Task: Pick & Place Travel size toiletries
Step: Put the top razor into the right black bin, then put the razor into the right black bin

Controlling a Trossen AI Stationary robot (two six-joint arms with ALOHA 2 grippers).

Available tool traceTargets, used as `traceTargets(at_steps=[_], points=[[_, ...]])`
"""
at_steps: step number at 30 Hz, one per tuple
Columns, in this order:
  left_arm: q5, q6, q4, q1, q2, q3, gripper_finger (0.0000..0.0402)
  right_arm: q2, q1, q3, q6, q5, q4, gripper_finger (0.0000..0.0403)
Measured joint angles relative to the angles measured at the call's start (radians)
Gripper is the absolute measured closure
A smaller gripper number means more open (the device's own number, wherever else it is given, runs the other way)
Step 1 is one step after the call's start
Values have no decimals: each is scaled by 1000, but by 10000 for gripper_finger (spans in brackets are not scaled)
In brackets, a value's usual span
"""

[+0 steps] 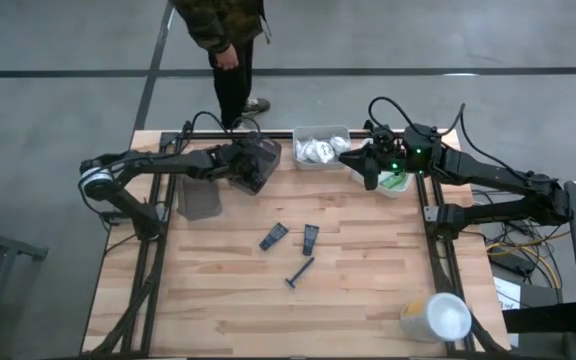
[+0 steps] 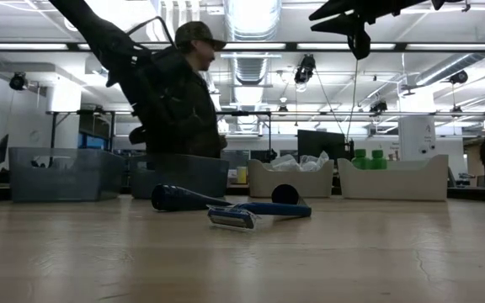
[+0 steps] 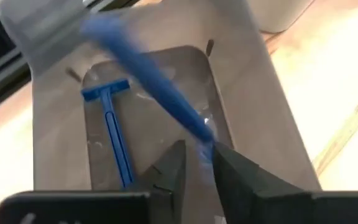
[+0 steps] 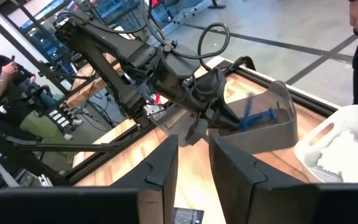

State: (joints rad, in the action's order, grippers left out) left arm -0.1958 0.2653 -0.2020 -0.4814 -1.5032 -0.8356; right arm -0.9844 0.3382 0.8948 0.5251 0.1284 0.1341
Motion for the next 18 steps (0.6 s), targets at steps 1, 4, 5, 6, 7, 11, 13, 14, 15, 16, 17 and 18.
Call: traceTargets(at_steps=[1, 4, 5, 6, 7, 11, 13, 14, 15, 16, 17, 18], points=[[0, 6, -7, 0, 0, 0, 310, 0, 0, 0, 0, 0, 0, 313], [0, 22, -17, -1, 0, 0, 285, 0, 0, 0, 0, 0, 0, 307], [1, 25, -17, -1, 0, 0, 277, 0, 0, 0, 0, 0, 0, 306], [1, 29, -17, -1, 0, 0, 269, 0, 0, 0, 0, 0, 0, 305], [5, 32, -18, -1, 0, -1, 261, 0, 0, 0, 0, 0, 0, 303], [29, 30, -53, -1, 7, -37, 232, 1, 0, 0, 0, 3, 0, 298], [45, 7, -82, -1, 24, -68, 224, 3, 0, 0, 0, 8, 0, 296], [49, -9, -85, -1, 38, -81, 221, 6, 0, 0, 0, 10, 2, 294], [49, -23, -85, 2, 52, -90, 219, 9, 0, 0, 0, 11, 6, 292], [48, -32, -86, 6, 68, -99, 219, 13, 0, 0, 0, 12, 7, 291], [48, -37, -83, 9, 84, -106, 219, 17, 0, 1, 0, 12, 9, 289], [48, -41, -79, 14, 99, -109, 220, 21, 0, 1, -1, 12, 13, 287]])
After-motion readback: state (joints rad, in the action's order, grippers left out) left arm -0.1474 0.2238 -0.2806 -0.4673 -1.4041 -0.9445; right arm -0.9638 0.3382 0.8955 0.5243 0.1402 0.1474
